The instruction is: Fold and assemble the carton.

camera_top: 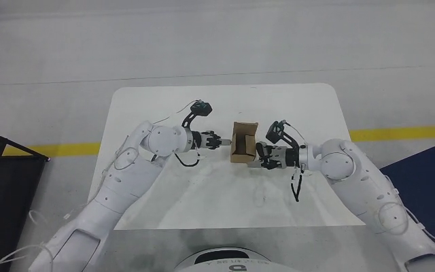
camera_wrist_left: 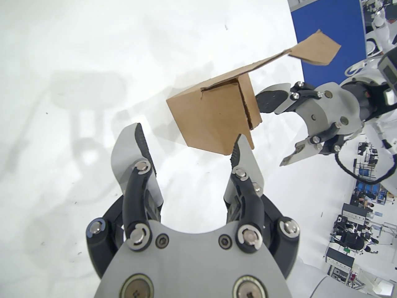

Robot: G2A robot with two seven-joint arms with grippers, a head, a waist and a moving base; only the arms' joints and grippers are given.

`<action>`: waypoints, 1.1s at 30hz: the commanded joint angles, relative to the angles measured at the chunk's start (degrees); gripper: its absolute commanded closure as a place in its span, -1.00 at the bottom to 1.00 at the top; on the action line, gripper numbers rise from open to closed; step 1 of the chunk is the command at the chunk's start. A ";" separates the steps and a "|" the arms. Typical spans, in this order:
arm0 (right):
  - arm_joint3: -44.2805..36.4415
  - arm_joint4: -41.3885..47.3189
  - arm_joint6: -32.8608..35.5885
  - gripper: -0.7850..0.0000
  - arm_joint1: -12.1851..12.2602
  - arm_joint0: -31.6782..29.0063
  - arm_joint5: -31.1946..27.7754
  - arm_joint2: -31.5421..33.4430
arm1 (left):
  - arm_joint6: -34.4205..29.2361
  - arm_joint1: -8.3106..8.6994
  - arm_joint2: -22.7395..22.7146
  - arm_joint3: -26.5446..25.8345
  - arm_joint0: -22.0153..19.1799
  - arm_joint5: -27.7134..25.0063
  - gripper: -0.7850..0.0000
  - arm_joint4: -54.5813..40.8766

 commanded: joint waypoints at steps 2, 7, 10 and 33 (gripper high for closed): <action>0.55 -0.15 -0.13 -0.51 -0.12 0.43 -0.55 -0.42 | 0.02 -0.59 2.00 1.11 -1.31 0.53 -0.40 0.08; 1.50 -0.45 -0.42 -0.55 -0.24 1.03 -2.17 -0.93 | 0.48 -1.66 4.84 3.02 -3.55 2.07 -0.19 0.21; 2.03 -0.48 -0.69 -0.53 -0.30 1.06 -2.64 -1.22 | -0.03 -2.26 6.43 4.36 -4.99 3.25 0.31 0.74; 0.64 -13.07 -11.82 -0.95 0.17 -1.15 -2.98 2.43 | -3.44 -1.94 2.97 2.12 -6.20 6.51 -1.00 1.11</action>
